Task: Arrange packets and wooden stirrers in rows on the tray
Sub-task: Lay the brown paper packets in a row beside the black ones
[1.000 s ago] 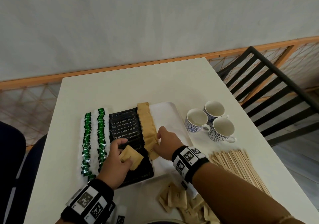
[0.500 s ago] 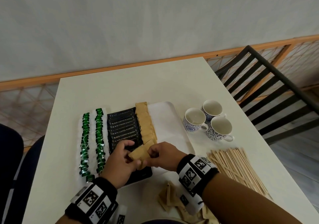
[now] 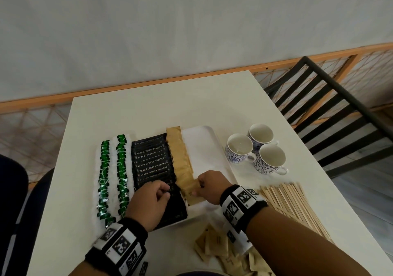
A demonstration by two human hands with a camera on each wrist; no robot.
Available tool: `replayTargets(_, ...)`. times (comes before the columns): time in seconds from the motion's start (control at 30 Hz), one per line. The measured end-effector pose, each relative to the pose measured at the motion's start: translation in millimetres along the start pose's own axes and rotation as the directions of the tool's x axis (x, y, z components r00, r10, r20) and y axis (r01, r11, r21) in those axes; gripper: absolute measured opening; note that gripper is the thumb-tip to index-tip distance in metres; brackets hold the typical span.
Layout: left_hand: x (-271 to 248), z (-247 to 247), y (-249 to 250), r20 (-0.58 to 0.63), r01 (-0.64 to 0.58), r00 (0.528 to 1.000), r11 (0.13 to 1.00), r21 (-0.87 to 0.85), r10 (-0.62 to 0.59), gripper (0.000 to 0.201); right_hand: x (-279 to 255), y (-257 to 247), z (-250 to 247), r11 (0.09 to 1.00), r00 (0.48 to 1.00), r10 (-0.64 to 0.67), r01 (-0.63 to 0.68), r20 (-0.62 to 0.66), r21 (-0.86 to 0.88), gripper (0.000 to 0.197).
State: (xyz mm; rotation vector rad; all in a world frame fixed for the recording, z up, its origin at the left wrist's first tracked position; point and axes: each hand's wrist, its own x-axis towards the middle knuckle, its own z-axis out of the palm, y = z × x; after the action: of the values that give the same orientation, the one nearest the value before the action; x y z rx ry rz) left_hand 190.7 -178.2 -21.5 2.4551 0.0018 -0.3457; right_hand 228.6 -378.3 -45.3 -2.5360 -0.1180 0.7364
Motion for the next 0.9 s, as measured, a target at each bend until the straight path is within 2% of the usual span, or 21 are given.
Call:
replayTargets(0.07,10.8,-1.0,4.1,-0.004,-0.040,0.999,0.994,0.101,0.040,0.009,1.6,-1.9,-0.1,1.000,1.000,0.001,-0.001,0.006,-0.023,0.043)
replayTargets(0.17,30.3,-0.4,10.3,0.012,-0.085,0.996,0.965,0.248,0.084,0.016,4.6,-6.2,1.4,0.999,1.000,0.013,-0.012,0.013,-0.048,0.042)
replayTargets(0.4,58.9,6.8,23.1,0.150,-0.185,0.981,0.799,0.572,0.120,0.025,4.0,-11.4,4.9,0.995,0.999,0.031,-0.032,-0.008,-0.094,0.041)
replayTargets(0.57,66.2,12.2,23.9,0.183,-0.212,0.976,0.743,0.635,0.122,0.024,3.0,-11.3,8.6,0.992,0.999,-0.005,0.001,-0.040,-0.123,0.025)
replayTargets(0.7,70.9,13.9,23.5,0.167,-0.239,0.971,0.708,0.665,0.170,0.026,5.3,-10.0,12.7,0.995,0.997,0.022,-0.029,-0.073,-0.096,0.032)
replayTargets(0.9,76.1,12.1,22.4,0.157,-0.240,0.971,0.681,0.692,0.182,0.024,9.0,-11.8,14.0,0.996,0.995,0.072,-0.075,-0.069,-0.042,0.027)
